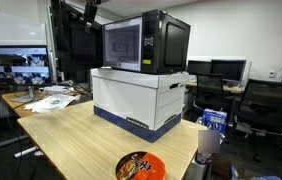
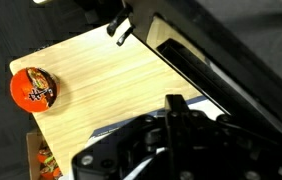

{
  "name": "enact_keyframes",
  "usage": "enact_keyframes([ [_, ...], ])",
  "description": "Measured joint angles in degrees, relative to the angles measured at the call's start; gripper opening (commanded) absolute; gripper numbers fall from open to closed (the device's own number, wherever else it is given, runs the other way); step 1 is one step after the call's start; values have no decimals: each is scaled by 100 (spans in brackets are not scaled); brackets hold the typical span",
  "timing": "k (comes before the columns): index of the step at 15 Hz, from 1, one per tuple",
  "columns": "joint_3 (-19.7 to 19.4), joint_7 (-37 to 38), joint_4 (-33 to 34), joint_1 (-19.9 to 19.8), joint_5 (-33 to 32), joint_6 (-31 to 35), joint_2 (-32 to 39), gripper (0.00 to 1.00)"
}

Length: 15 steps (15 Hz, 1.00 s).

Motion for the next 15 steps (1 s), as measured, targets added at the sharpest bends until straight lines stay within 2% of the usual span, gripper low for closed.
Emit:
enact_keyframes([
  [6, -47, -493, -21, 236, 375, -30, -195, 0],
  [10, -12, -538, -700, 435, 376, 365, -819, 0],
  [15, -4, -612, -1901, 552, 457, 1065, -1745, 0],
])
